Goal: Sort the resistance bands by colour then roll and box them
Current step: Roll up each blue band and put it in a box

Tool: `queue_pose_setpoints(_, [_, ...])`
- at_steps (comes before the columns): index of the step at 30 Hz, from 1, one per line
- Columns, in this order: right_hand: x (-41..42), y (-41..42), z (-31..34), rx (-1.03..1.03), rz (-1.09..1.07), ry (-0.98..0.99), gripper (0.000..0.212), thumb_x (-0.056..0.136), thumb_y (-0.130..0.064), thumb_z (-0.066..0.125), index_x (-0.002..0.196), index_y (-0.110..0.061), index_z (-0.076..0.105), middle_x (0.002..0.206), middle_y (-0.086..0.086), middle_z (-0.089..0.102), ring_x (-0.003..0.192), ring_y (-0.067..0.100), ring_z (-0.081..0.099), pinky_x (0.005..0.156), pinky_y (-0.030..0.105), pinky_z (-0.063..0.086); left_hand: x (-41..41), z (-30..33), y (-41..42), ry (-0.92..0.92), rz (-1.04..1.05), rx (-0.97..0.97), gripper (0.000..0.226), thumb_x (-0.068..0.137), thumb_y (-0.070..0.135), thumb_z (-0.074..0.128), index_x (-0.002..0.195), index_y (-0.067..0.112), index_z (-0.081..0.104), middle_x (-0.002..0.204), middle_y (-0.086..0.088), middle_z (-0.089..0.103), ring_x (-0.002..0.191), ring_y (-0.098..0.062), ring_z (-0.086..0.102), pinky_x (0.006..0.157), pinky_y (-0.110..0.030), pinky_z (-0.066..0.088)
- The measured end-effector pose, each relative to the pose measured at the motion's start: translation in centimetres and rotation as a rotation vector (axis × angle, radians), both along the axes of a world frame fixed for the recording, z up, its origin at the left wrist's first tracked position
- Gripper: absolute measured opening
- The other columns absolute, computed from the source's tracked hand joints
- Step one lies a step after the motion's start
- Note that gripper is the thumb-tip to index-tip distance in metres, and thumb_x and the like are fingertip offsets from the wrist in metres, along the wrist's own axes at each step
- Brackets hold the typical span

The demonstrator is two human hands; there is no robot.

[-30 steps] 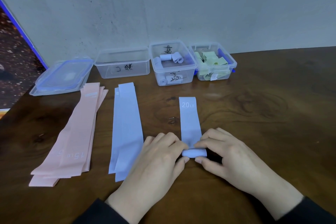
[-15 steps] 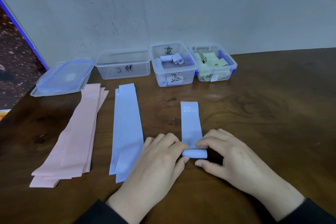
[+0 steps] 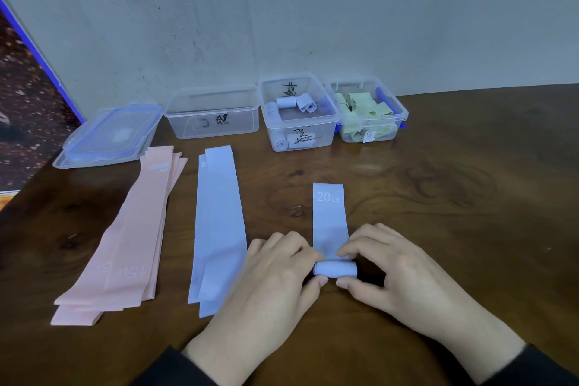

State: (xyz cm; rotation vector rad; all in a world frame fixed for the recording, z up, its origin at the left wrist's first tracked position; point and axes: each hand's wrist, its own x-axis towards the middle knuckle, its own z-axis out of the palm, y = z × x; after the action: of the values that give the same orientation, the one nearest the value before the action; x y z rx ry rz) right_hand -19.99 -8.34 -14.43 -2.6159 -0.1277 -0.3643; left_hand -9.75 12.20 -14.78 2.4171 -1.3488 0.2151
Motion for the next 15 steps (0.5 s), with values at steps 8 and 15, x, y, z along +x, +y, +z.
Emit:
queue_pose_setpoints(8, [0.14, -0.04, -0.18, -0.012, -0.009, -0.002, 0.024, 0.096, -0.054, 0.054, 0.104, -0.036, 0.069, 0.102, -0.026, 0.054, 0.095, 0.006, 0.054, 0.08, 0.025, 0.049, -0.07, 0.08, 0.08, 0.018, -0.003, -0.017, 0.026, 0.096, 0.048, 0.043, 0.113, 0.037, 0.059, 0.103, 0.022, 0.049, 0.093, -0.004, 0.046, 0.081, -0.03, 0.044])
queue_pose_setpoints(15, [0.19, -0.06, -0.15, -0.012, -0.019, 0.019, 0.03, 0.091, -0.061, 0.057, 0.112, -0.04, 0.063, 0.106, -0.028, 0.054, 0.101, 0.003, 0.054, 0.083, 0.024, 0.049, -0.08, -0.05, 0.02, 0.019, 0.016, -0.03, 0.024, 0.098, 0.044, 0.041, 0.107, 0.036, 0.062, 0.1, 0.02, 0.049, 0.09, -0.006, 0.046, 0.08, -0.03, 0.041])
